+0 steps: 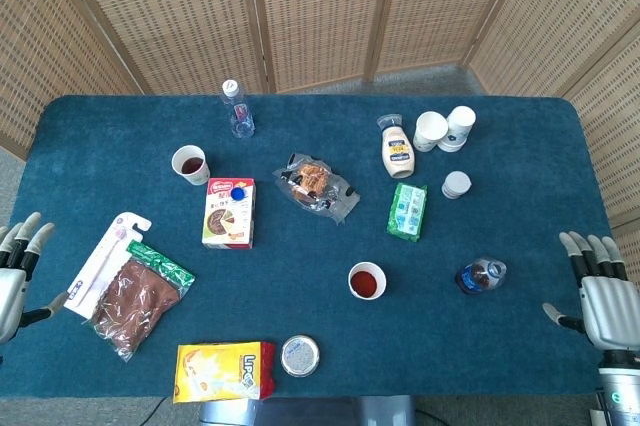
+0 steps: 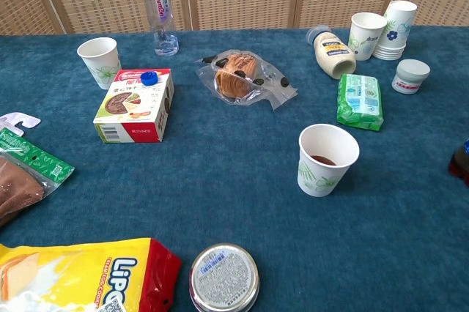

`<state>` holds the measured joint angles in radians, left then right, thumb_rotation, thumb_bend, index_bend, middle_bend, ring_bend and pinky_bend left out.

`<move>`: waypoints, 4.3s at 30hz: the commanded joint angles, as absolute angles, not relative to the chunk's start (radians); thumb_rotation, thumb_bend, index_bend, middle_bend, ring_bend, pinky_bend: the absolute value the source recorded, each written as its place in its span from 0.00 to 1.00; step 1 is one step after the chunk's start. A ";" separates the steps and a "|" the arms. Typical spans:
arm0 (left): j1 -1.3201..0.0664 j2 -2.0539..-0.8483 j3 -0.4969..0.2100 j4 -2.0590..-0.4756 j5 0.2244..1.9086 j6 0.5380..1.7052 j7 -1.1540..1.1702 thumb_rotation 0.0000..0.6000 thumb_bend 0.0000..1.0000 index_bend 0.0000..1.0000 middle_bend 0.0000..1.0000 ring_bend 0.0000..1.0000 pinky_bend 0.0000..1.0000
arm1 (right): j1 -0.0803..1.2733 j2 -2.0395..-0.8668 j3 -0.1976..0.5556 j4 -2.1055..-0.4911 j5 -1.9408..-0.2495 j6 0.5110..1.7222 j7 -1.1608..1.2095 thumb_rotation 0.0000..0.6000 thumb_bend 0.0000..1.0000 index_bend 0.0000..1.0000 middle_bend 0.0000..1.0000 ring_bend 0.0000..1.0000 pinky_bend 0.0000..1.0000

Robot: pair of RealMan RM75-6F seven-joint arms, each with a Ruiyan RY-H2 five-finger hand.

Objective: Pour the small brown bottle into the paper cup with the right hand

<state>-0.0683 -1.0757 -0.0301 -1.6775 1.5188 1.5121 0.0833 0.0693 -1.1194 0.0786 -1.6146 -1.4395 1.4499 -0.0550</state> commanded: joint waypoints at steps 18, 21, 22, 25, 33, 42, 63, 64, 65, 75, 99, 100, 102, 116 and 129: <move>-0.054 -0.954 -0.040 -1.869 1.570 1.569 0.011 1.00 0.23 0.00 0.00 0.00 0.00 | 0.109 -1.050 0.066 -1.582 -1.410 1.274 0.345 1.00 0.00 0.00 0.00 0.00 0.00; -0.055 -0.954 -0.041 -1.864 1.568 1.568 0.012 1.00 0.23 0.00 0.00 0.00 0.00 | 0.122 -1.052 0.057 -1.549 -1.428 1.237 0.452 1.00 0.00 0.00 0.00 0.00 0.00; -0.055 -0.954 -0.041 -1.864 1.566 1.566 0.010 1.00 0.23 0.00 0.00 0.00 0.00 | 0.127 -1.055 0.053 -1.535 -1.436 1.225 0.483 1.00 0.00 0.00 0.00 0.00 0.00; -0.056 -0.952 -0.042 -1.863 1.566 1.565 0.006 1.00 0.23 0.00 0.00 0.00 0.00 | 0.146 -1.076 0.035 -1.484 -1.472 1.188 0.593 1.00 0.00 0.00 0.00 0.00 0.00; -0.058 -0.952 -0.045 -1.860 1.566 1.565 0.001 1.00 0.23 0.00 0.00 0.00 0.00 | 0.189 -1.139 0.011 -1.346 -1.551 1.168 0.821 1.00 0.00 0.00 0.00 0.00 0.00; -0.061 -0.955 -0.049 -1.854 1.557 1.560 0.000 1.00 0.23 0.00 0.00 0.00 0.00 | 0.236 -1.199 0.000 -1.249 -1.572 1.136 0.982 1.00 0.00 0.00 0.00 0.00 0.00; -0.063 -1.004 -0.054 -1.859 1.539 1.558 0.106 1.00 0.23 0.00 0.00 0.00 0.00 | 0.278 -1.308 -0.064 -1.055 -1.648 1.199 1.318 1.00 0.00 0.00 0.00 0.00 0.00; -0.064 -1.005 -0.055 -1.860 1.536 1.556 0.107 1.00 0.23 0.00 0.00 0.00 0.00 | 0.279 -1.311 -0.065 -1.054 -1.647 1.200 1.324 1.00 0.00 0.00 0.00 0.00 0.00; -0.065 -1.006 -0.055 -1.861 1.533 1.553 0.107 1.00 0.23 0.00 0.00 0.00 0.00 | 0.279 -1.314 -0.065 -1.054 -1.644 1.203 1.329 1.00 0.00 0.00 0.00 0.00 0.00; -0.084 -1.001 -0.059 -1.864 1.523 1.519 0.087 1.00 0.23 0.00 0.00 0.00 0.00 | 0.252 -1.355 -0.035 -1.069 -1.568 1.220 1.325 1.00 0.00 0.00 0.00 0.00 0.00; -0.097 -0.976 -0.065 -1.853 1.512 1.499 0.032 1.00 0.23 0.00 0.00 0.00 0.00 | 0.239 -1.437 -0.007 -1.100 -1.509 1.195 1.297 1.00 0.00 0.00 0.00 0.00 0.00; -0.098 -0.975 -0.065 -1.853 1.512 1.499 0.030 1.00 0.23 0.00 0.00 0.00 0.00 | 0.239 -1.441 -0.004 -1.101 -1.506 1.194 1.293 1.00 0.00 0.00 0.00 0.00 0.00; -0.099 -0.973 -0.066 -1.851 1.511 1.499 0.026 1.00 0.23 0.00 0.00 0.00 0.00 | 0.238 -1.447 0.000 -1.100 -1.499 1.191 1.282 1.00 0.00 0.00 0.00 0.00 0.00; -0.099 -0.968 -0.066 -1.838 1.504 1.497 0.003 1.00 0.23 0.00 0.00 0.00 0.00 | 0.238 -1.472 0.020 -1.124 -1.483 1.184 1.250 1.00 0.00 0.00 0.00 0.00 0.00; -0.097 -0.962 -0.070 -1.828 1.496 1.501 -0.018 1.00 0.23 0.00 0.00 0.00 0.00 | 0.231 -1.515 0.035 -1.125 -1.470 1.186 1.256 1.00 0.00 0.00 0.00 0.00 0.00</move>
